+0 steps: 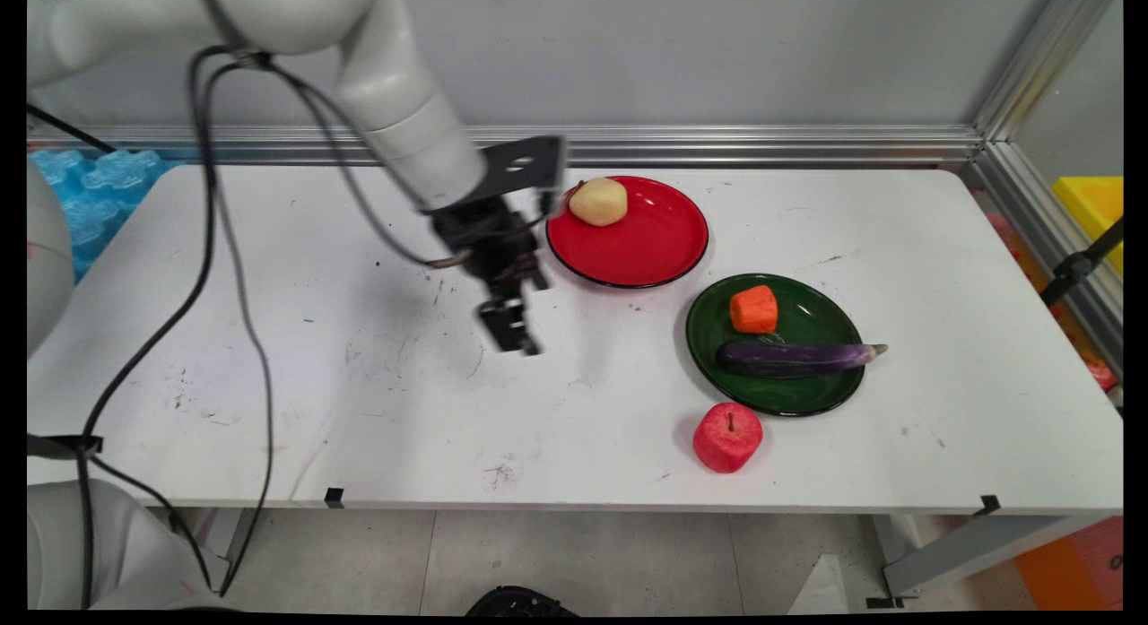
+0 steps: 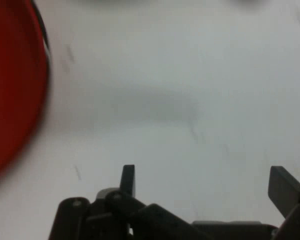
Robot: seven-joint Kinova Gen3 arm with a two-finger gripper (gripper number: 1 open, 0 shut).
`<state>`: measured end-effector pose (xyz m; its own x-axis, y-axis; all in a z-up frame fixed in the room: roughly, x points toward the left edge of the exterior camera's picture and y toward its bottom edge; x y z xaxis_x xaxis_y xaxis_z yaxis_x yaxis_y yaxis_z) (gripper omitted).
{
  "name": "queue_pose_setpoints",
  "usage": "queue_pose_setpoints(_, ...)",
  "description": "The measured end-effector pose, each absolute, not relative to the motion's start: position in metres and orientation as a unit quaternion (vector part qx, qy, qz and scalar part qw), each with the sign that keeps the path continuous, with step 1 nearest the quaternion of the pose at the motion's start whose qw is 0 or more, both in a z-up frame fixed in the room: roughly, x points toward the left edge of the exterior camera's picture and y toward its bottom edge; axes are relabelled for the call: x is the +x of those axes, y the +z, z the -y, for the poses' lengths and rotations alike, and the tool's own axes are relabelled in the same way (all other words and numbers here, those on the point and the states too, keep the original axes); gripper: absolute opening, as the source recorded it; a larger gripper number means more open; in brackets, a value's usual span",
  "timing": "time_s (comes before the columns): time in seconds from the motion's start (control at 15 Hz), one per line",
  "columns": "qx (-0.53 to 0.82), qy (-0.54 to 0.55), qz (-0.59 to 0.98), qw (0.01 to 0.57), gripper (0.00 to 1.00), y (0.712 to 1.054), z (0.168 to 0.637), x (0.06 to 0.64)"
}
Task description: Pick up the eggplant from the green plate
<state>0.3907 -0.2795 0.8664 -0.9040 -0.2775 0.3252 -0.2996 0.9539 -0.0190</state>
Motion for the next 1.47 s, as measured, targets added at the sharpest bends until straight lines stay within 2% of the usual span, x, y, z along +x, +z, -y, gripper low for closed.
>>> queue_pose_setpoints(0.6, 0.133, 0.081, 0.957, 0.246, 1.0, 0.868, 0.323, 0.276)
queue_pose_setpoints(1.0, 0.121, 0.094, 0.951, 0.268, 1.0, 0.839, 0.34, 0.215)
queue_pose_setpoints(1.47, 0.123, 0.095, 0.949, 0.274, 1.0, 0.804, 0.356, 0.177)
